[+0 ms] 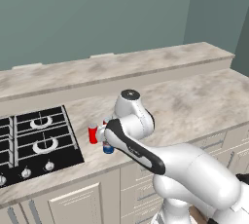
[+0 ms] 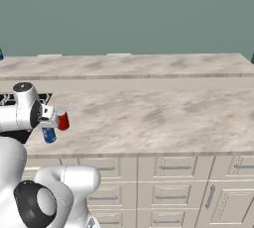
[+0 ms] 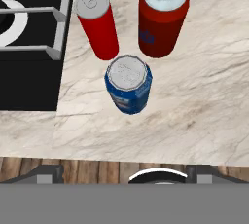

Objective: Four empty soda cans are scattered around the kitchen. Gather all the cans and cluster them next to the stove for recycling.

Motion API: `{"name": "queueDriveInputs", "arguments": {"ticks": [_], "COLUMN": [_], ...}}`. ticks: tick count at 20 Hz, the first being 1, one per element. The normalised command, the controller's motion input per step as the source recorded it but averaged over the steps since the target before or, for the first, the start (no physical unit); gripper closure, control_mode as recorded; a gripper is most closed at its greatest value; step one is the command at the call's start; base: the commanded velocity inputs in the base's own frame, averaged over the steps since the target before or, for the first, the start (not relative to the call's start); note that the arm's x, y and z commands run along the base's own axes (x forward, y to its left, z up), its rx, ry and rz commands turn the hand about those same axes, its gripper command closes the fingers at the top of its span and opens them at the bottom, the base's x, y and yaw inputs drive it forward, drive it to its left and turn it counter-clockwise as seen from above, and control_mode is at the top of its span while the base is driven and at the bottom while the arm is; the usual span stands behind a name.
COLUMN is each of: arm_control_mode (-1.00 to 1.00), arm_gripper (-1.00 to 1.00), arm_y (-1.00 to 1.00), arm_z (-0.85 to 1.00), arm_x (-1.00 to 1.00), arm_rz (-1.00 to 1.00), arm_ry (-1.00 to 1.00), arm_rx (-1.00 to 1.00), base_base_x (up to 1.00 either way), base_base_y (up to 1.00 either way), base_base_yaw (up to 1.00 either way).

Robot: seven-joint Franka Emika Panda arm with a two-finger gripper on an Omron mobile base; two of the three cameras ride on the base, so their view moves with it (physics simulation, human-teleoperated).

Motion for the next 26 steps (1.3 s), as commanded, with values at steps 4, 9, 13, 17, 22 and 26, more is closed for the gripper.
{"name": "queueDriveInputs", "arguments": {"ticks": [4, 9, 13, 17, 22, 26], "arm_control_mode": [-1.0, -1.0, -1.0, -1.0, -1.0, -1.0], "arm_gripper": [-1.0, -1.0, -1.0, -1.0, -1.0, -1.0], "arm_y": [-0.27, -0.41, -0.46, -0.47, -0.45, -0.45], "arm_z": [0.28, 0.21, 0.16, 0.21, 0.23, 0.2], "arm_x": [-0.4, -0.39, -0.38, -0.31, -0.18, -0.03], "arm_rz": [-0.14, -0.05, 0.0, 0.0, -0.01, -0.02], "arm_ry": [0.0, -0.03, -0.09, -0.04, 0.0, 0.0], "arm_rx": [0.08, 0.1, 0.03, 0.0, 0.0, 0.0], "base_base_x": [0.0, 0.0, 0.0, 0.0, 0.0, 0.0], "base_base_y": [0.0, 0.0, 0.0, 0.0, 0.0, 0.0], "base_base_yaw": [0.0, 0.0, 0.0, 0.0, 0.0, 0.0]}}
